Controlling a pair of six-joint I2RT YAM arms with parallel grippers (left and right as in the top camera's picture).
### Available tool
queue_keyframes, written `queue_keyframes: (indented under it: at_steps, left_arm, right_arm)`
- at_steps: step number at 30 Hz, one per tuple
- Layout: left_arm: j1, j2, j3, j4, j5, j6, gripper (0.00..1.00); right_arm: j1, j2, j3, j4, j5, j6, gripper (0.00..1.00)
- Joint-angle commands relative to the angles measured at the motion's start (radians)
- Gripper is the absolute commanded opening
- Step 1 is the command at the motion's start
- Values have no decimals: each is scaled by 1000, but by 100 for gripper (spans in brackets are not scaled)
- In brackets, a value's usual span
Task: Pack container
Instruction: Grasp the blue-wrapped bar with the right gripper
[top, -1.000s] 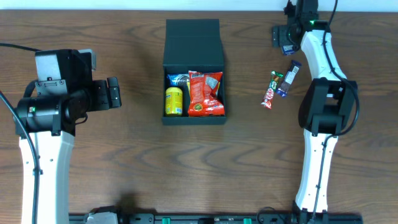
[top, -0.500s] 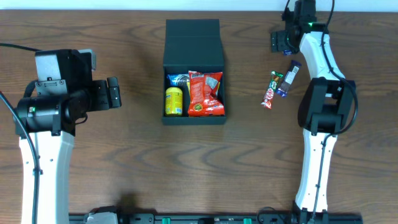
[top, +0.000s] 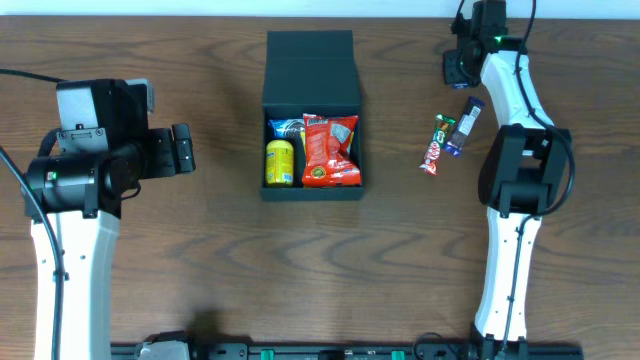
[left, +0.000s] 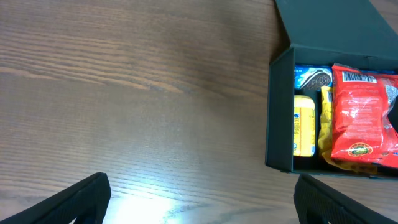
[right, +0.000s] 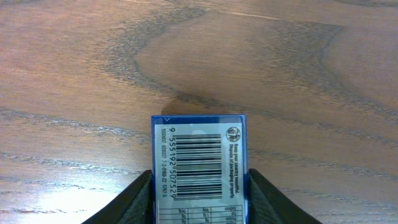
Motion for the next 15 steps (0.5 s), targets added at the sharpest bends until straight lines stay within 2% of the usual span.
queue_keyframes:
  at_steps: [1, 8, 15]
  left_arm:
    - [2, 4, 10, 3, -4, 11, 95]
    - [2, 4, 10, 1, -3, 11, 95]
    - [2, 4, 10, -2, -4, 11, 95]
  right_arm:
    - [13, 39, -11, -14, 10, 12, 39]
    - [28, 38, 9, -33, 5, 76, 33]
    - [56, 38, 167, -152, 2, 76, 29]
